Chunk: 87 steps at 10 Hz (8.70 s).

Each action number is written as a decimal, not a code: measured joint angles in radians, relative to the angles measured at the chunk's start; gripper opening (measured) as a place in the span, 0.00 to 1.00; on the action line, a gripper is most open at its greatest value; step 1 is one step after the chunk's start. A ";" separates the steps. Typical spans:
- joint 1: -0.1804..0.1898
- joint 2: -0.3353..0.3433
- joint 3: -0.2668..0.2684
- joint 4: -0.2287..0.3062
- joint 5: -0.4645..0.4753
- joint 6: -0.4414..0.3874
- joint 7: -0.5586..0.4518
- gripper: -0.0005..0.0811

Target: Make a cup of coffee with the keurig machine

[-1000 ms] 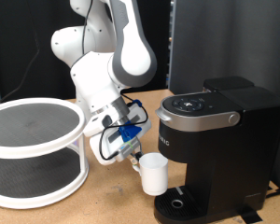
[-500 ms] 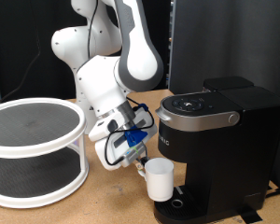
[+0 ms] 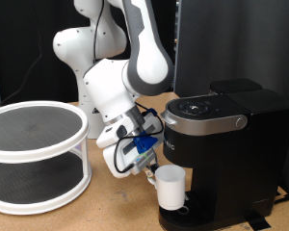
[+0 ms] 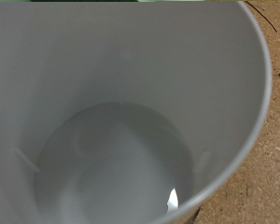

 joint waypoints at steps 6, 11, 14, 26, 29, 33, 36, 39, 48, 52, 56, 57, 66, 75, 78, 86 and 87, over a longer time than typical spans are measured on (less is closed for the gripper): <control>0.000 0.000 0.015 0.019 0.001 0.000 0.001 0.09; 0.000 0.006 0.025 0.025 0.016 0.000 0.001 0.09; 0.000 0.022 0.026 0.027 0.016 0.000 0.001 0.42; -0.066 -0.233 -0.028 -0.174 -0.350 -0.126 0.213 0.99; -0.073 -0.282 -0.032 -0.207 -0.404 -0.133 0.253 0.99; -0.101 -0.358 -0.054 -0.209 -0.469 -0.221 0.288 0.99; -0.117 -0.456 -0.056 -0.216 -0.550 -0.251 0.394 0.99; -0.123 -0.531 -0.054 -0.211 -0.649 -0.282 0.533 0.99; -0.178 -0.786 -0.045 -0.163 -0.897 -0.490 0.851 0.99; -0.192 -0.814 -0.041 -0.159 -0.921 -0.525 0.876 0.99; -0.194 -0.780 0.050 -0.093 -1.086 -0.534 0.923 0.99; -0.195 -0.757 0.069 -0.053 -1.149 -0.571 0.946 0.99; -0.198 -0.640 0.212 0.165 -1.528 -0.723 1.007 0.99; -0.197 -0.514 0.270 0.328 -1.667 -0.785 0.901 0.99; -0.197 -0.445 0.280 0.404 -1.669 -0.784 0.871 0.99; -0.201 -0.366 0.277 0.489 -1.705 -0.835 0.747 0.99; -0.205 -0.366 0.275 0.490 -1.707 -0.833 0.742 0.99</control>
